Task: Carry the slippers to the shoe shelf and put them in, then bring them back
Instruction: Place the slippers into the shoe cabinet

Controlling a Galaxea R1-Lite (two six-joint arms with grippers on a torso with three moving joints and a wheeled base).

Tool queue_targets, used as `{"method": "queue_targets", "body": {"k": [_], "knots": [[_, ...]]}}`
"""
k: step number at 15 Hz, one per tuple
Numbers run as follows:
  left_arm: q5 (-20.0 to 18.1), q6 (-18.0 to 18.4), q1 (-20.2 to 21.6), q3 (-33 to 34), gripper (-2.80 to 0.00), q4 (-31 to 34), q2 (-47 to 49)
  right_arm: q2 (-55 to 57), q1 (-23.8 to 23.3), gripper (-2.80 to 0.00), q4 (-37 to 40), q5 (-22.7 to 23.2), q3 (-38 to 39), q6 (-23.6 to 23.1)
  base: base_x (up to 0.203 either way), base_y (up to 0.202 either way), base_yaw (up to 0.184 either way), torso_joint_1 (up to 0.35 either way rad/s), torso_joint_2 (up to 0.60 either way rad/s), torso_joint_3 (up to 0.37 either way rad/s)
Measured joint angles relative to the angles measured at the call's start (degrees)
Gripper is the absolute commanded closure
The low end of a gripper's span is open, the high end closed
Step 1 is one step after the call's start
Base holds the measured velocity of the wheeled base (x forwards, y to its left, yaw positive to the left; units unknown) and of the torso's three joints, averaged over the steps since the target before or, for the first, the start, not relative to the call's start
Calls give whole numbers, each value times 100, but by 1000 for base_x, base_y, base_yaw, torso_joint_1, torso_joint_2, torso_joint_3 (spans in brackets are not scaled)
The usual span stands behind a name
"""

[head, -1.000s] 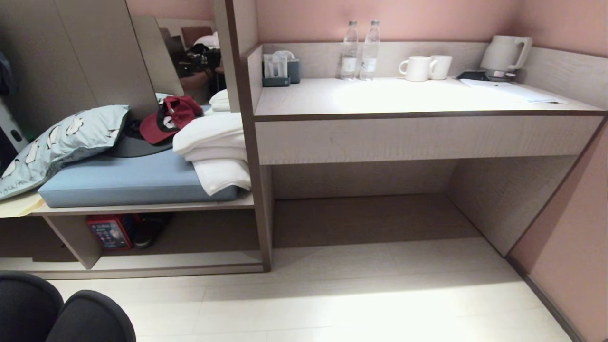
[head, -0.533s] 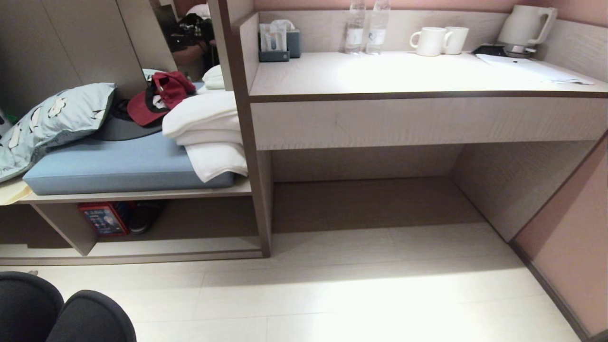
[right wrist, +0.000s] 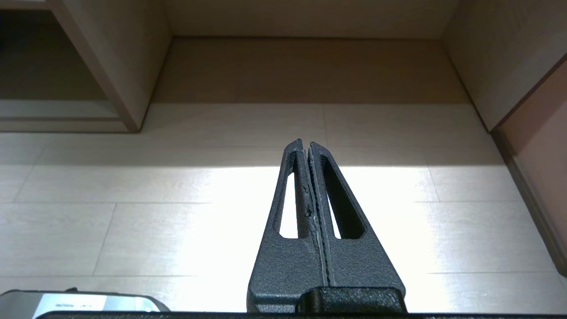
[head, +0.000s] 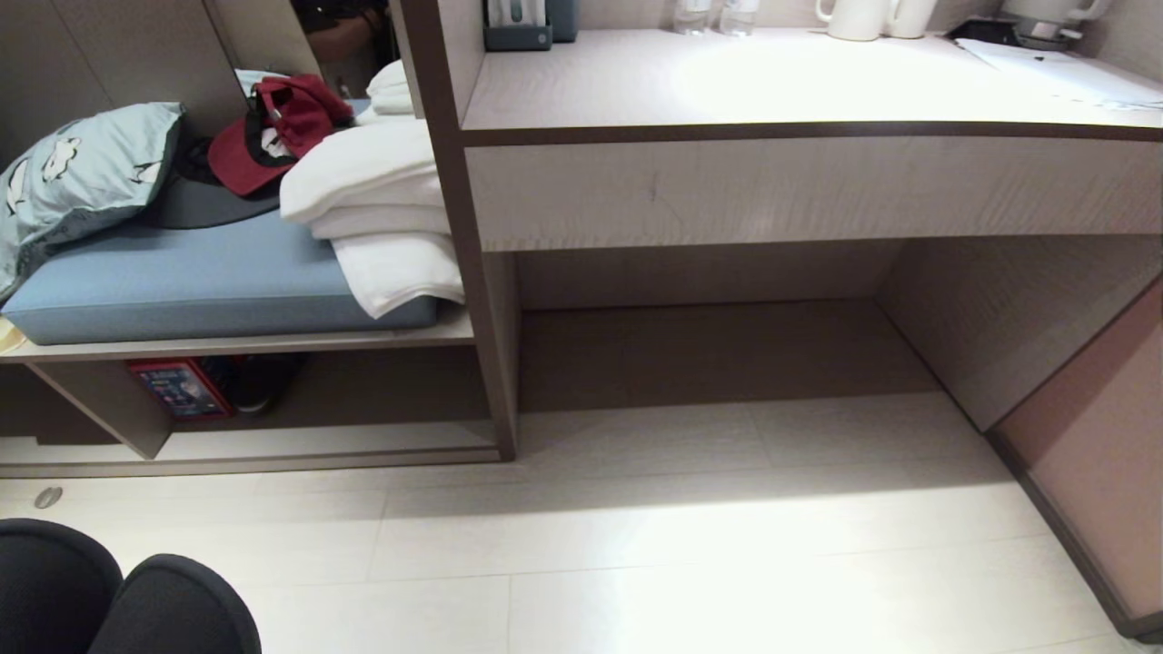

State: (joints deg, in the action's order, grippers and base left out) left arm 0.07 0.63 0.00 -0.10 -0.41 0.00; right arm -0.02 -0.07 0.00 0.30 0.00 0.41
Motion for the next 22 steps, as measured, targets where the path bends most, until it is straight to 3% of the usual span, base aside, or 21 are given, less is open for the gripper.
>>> {"method": "queue_targets", "body": {"k": [22], "knots": [[-1, 8, 0, 0, 0, -1, 0, 0, 0, 0, 0, 2, 0, 2, 0, 0, 0, 5, 4, -198]]}}
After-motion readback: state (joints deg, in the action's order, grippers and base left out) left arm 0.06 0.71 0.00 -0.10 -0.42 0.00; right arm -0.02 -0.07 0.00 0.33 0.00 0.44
